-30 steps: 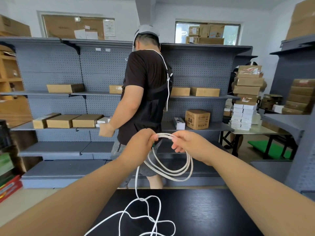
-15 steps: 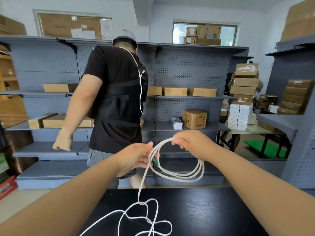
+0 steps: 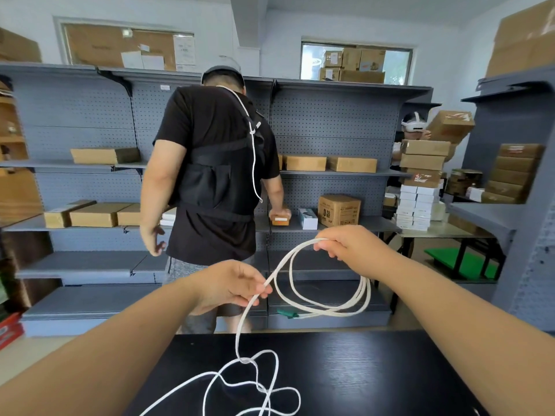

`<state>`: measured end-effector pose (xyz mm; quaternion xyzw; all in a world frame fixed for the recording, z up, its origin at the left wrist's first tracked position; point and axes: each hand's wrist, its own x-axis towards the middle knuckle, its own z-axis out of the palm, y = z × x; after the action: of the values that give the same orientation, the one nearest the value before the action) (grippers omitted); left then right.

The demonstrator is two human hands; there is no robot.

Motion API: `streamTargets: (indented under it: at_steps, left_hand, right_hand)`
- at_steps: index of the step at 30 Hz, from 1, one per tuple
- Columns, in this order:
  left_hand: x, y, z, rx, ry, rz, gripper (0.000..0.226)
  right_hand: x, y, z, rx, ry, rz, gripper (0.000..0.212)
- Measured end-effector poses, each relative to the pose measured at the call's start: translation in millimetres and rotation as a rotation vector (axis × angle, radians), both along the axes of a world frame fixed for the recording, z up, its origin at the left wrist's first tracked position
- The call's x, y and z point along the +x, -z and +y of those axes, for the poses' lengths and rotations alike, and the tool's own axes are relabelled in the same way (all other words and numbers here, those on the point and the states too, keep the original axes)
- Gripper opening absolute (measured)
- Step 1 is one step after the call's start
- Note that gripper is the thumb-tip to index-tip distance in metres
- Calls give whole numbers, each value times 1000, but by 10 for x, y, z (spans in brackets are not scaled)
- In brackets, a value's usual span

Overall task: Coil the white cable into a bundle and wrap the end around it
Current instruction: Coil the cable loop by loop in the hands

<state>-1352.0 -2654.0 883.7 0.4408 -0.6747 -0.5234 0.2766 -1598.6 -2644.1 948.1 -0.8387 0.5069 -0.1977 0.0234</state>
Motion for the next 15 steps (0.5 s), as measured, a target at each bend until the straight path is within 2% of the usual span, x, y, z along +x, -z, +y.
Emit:
streamTargets:
  at_steps: [3, 7, 10, 15]
  left_hand:
    - [-32, -33, 12, -125, -74, 2, 13]
    - [-145, -11, 47, -205, -234, 214, 20]
    - [-273, 59, 69, -249, -316, 325, 22]
    - [-504, 157, 115, -296, -400, 373, 17]
  right_hand:
    - [-15, -16, 13, -40, 18, 58, 28]
    - [-21, -38, -13, -99, 66, 164, 28]
    - [38, -75, -38, -147, 137, 245, 21]
    - [48, -15, -18, -323, 171, 73, 20]
